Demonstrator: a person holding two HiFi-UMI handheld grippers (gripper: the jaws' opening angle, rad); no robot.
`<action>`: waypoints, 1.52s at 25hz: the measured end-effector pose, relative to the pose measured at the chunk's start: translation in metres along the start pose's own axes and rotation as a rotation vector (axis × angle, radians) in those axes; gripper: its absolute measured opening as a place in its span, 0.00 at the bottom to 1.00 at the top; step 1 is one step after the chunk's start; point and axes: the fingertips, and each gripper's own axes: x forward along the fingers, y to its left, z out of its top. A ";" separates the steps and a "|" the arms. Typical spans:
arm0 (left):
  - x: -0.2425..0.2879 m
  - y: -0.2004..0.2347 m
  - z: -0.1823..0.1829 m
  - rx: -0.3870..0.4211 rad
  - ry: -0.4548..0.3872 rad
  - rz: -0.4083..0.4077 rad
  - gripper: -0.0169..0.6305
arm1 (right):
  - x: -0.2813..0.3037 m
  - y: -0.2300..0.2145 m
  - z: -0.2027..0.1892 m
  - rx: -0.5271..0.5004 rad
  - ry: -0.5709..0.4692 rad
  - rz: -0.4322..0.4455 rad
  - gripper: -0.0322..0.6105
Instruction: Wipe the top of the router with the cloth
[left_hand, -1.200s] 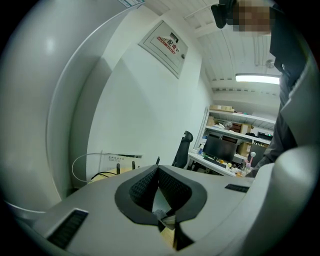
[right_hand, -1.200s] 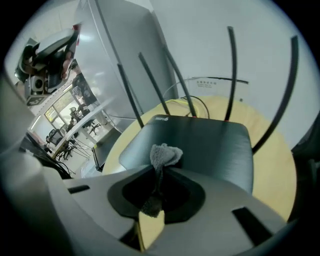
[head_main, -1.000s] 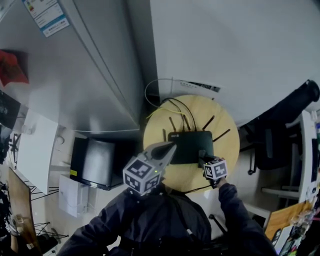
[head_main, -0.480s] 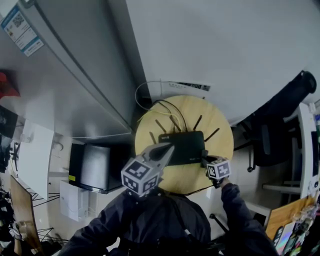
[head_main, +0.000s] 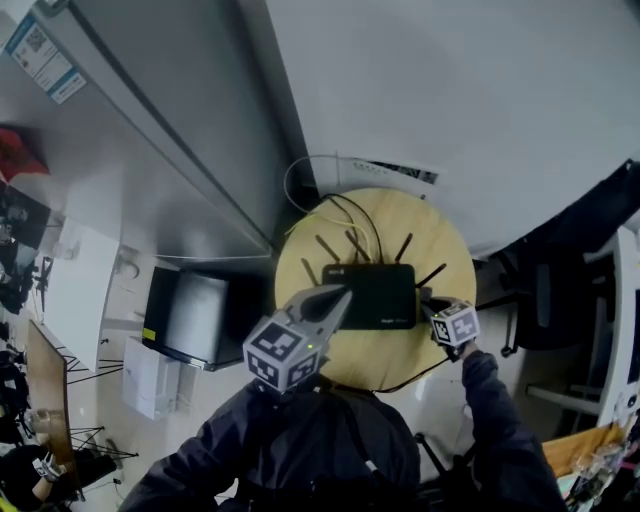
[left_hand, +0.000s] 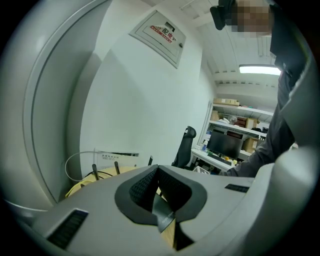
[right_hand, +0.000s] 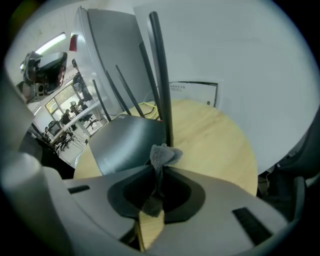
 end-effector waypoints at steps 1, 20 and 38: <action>0.000 0.000 0.000 -0.005 -0.001 0.009 0.03 | 0.005 -0.001 0.001 -0.025 0.013 0.013 0.16; -0.004 -0.010 -0.005 -0.002 0.000 0.065 0.03 | 0.017 0.022 -0.025 -0.275 0.106 0.152 0.16; -0.015 -0.032 -0.018 0.006 0.006 0.008 0.03 | 0.004 0.078 -0.064 -0.044 0.018 0.094 0.16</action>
